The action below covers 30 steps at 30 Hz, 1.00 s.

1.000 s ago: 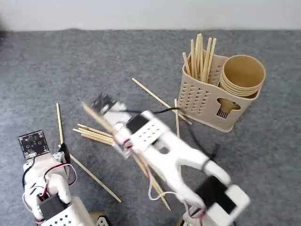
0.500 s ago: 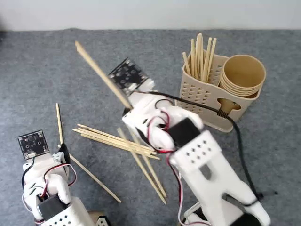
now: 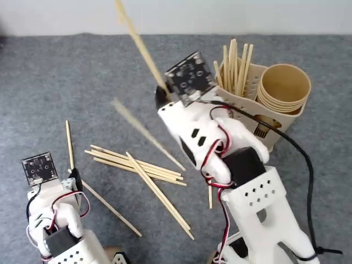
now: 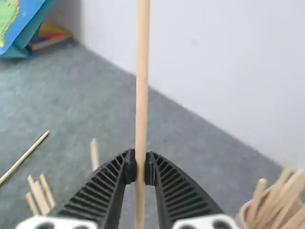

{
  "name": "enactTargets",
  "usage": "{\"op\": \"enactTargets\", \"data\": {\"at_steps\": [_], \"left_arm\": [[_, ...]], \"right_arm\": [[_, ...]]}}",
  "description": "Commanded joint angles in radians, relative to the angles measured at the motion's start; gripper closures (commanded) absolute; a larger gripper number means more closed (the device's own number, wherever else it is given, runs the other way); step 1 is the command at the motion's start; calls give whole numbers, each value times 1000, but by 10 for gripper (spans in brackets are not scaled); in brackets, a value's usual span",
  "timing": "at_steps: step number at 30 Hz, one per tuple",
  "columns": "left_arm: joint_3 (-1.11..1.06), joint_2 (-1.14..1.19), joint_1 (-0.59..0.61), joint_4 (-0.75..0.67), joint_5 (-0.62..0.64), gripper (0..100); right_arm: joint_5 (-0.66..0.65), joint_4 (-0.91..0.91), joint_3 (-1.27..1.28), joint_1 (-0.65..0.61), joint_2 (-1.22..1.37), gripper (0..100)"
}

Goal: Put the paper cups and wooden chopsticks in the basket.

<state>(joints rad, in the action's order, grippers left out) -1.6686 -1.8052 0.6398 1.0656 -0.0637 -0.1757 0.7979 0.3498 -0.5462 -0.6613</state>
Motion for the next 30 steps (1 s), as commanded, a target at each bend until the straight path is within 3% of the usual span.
{"op": "enactTargets", "data": {"at_steps": [1,9,15,23,30], "left_arm": [[7,-15,6,-14,5,739],[4,-15,6,-14,5,739],[4,-15,6,-14,5,739],[4,-15,6,-14,5,739],[4,-15,6,-14,5,739]], "right_arm": [[0,-68,-26,53,-44,989],[6,-193,-8,231,-38,989],[101,-438,150,384,-39,989],[98,-785,456,460,-38,989],[101,-723,516,464,-38,963]]}}
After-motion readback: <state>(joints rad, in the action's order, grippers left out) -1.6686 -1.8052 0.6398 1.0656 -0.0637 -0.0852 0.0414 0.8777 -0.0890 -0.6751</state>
